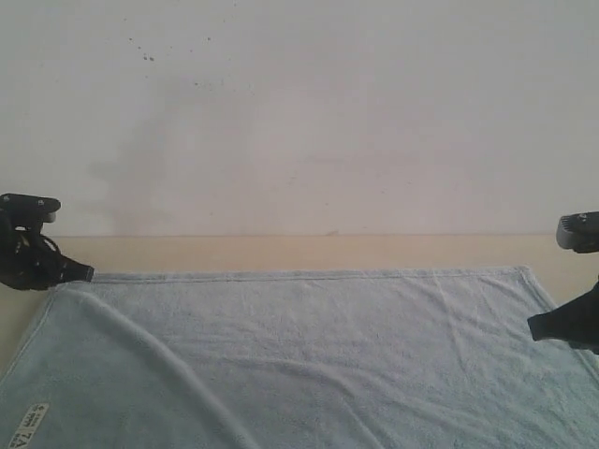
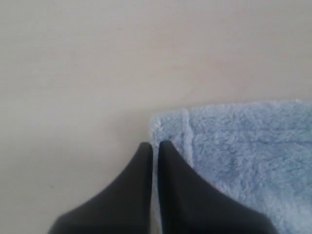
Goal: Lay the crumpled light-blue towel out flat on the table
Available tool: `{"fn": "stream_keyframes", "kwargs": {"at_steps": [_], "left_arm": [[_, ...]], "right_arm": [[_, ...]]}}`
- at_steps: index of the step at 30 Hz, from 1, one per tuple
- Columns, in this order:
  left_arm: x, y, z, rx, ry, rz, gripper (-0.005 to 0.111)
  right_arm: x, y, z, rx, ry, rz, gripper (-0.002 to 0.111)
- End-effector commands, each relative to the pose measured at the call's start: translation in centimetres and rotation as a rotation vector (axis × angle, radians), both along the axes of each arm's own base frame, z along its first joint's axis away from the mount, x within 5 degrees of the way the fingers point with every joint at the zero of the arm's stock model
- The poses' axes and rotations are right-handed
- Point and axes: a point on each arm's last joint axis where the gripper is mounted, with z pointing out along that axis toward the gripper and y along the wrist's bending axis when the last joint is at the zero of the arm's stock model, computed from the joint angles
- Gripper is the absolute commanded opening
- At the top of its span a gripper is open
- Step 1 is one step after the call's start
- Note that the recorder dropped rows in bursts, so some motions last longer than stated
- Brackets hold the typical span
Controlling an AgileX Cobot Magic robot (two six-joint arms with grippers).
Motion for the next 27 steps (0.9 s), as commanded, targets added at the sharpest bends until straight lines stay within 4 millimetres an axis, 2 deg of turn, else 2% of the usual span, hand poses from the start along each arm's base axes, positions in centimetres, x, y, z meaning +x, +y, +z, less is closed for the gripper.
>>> {"fn": "stream_keyframes", "kwargs": {"at_steps": [1,6,8,10,12,17,21,23,27], "left_arm": [[-0.1,-2.0,2.7,0.012,-0.027,-0.044,0.004],[-0.7,-4.2,7.7,0.020,-0.083,-0.084,0.004],[-1.2,-4.7,9.8,0.022,-0.099,-0.089,0.004],[-2.0,-5.1,12.2,0.025,-0.107,-0.094,0.004],[-2.9,-5.2,13.8,0.033,-0.086,-0.101,0.004],[-6.2,-5.7,16.5,-0.036,-0.084,-0.128,0.004],[-10.4,-6.4,18.9,-0.141,-0.157,-0.146,0.004],[-12.7,-6.5,19.9,-0.163,-0.197,-0.151,0.004],[-18.0,-6.4,21.1,-0.183,-0.284,-0.131,0.004]], "right_arm": [[0.4,0.0,-1.4,-0.026,0.044,0.040,0.000],[1.3,-0.2,-5.0,-0.042,0.142,0.053,0.000],[1.8,-0.3,-5.9,-0.051,0.143,0.053,0.000],[2.2,-0.4,-6.3,-0.060,0.121,0.044,0.000],[2.3,-0.4,-6.4,-0.062,0.112,0.042,0.000],[2.2,-0.4,-6.4,-0.062,0.122,0.045,0.000],[1.9,-0.8,-4.9,-0.045,0.102,0.018,0.000],[1.7,-1.3,-3.5,-0.040,0.061,-0.005,0.000],[0.5,-2.4,0.9,-0.020,-0.078,-0.079,0.000]]}}
